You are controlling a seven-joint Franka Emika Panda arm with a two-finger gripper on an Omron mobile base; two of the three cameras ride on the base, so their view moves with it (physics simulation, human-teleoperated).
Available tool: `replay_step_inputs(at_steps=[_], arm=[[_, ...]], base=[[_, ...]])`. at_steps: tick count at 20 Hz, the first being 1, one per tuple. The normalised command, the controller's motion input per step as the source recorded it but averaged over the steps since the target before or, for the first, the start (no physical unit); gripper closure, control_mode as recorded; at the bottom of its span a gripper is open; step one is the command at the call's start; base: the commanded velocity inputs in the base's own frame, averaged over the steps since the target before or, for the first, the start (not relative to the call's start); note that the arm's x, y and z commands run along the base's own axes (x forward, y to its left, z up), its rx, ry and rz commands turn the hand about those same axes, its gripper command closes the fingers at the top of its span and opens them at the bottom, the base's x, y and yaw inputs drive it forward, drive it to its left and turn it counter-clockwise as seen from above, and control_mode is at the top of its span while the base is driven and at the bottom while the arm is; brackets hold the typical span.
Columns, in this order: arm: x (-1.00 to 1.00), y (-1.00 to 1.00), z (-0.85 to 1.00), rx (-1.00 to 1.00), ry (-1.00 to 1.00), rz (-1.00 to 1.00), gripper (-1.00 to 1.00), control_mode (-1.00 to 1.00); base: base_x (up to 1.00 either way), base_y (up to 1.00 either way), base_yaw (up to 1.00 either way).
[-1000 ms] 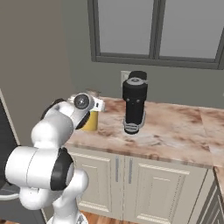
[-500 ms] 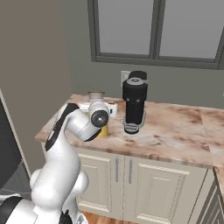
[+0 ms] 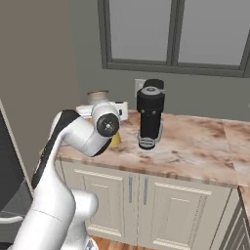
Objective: Move the orange and radish from the second highest shelf to the top shelf to make space. Then, place the pitcher from the counter on the cleared second highest shelf.
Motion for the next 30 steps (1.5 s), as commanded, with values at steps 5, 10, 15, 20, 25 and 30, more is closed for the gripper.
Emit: replay_step_inputs(at_steps=[5,10,15,20,25,30], arm=[[-0.80,0.23,0.37,-0.02,-0.11,-0.01,1.00,-1.00],[-0.67,0.28,0.14,0.00,-0.22,-0.23,1.00,-1.00],[-0.31,0.35,0.08,0.00,-0.16,-0.44,1.00,-1.00],[-0.01,0.03,0.70,0.05,0.03,-0.20,1.00,-1.00],[-0.25,-0.21,0.32,0.07,0.00,0.00,1.00,-1.00],[-0.09,0.01,-0.01,0.00,0.00,0.04,1.00,-1.00]], base=[[0.00,0.00,0.00],[0.00,0.00,0.00],[0.00,0.00,0.00],[0.00,0.00,0.00],[0.00,0.00,0.00],[0.00,0.00,0.00]])
